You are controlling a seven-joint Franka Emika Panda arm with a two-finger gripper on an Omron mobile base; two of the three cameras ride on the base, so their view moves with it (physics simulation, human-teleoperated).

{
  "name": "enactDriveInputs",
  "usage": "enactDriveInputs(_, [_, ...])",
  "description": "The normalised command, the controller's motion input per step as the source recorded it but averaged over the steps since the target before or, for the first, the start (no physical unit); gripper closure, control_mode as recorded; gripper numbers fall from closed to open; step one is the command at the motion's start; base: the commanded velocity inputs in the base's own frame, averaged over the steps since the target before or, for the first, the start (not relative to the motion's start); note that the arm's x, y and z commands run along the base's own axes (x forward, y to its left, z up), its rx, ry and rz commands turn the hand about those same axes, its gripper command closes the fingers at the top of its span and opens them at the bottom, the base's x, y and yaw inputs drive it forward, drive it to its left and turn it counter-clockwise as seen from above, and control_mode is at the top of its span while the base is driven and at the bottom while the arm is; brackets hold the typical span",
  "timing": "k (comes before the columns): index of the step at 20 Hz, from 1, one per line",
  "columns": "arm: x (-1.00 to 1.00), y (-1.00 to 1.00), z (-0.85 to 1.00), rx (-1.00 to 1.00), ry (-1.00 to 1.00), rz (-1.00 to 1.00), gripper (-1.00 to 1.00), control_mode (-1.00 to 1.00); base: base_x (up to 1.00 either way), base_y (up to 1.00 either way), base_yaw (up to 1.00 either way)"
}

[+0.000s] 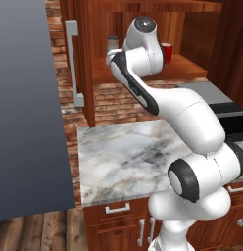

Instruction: Take the cinnamon bottle from the cabinet and place it on the dining table, next to the plate with the cupcake. Then take the chocolate from the dining counter and place it on the cupcake plate.

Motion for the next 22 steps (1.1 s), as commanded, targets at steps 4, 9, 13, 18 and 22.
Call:
enactDriveInputs(4, [0.44, 0.06, 0.08, 0.02, -0.11, 0.01, -1.0, -1.0, 0.0, 0.0, 0.0])
enactDriveInputs(9, [0.25, 0.15, 0.03, 0.02, -0.06, 0.01, -1.0, -1.0, 0.0, 0.0, 0.0])
enactDriveInputs(13, [0.36, 0.12, 0.01, 0.06, 0.0, 0.07, -1.0, -1.0, 0.0, 0.0, 0.0])
enactDriveInputs(18, [0.38, 0.0, 0.05, 0.07, 0.0, 0.05, -1.0, -1.0, 0.0, 0.0, 0.0])
enactDriveInputs(22, [0.29, 0.01, 0.0, 0.01, 0.0, 0.0, -1.0, -1.0, 0.0, 0.0, 0.0])
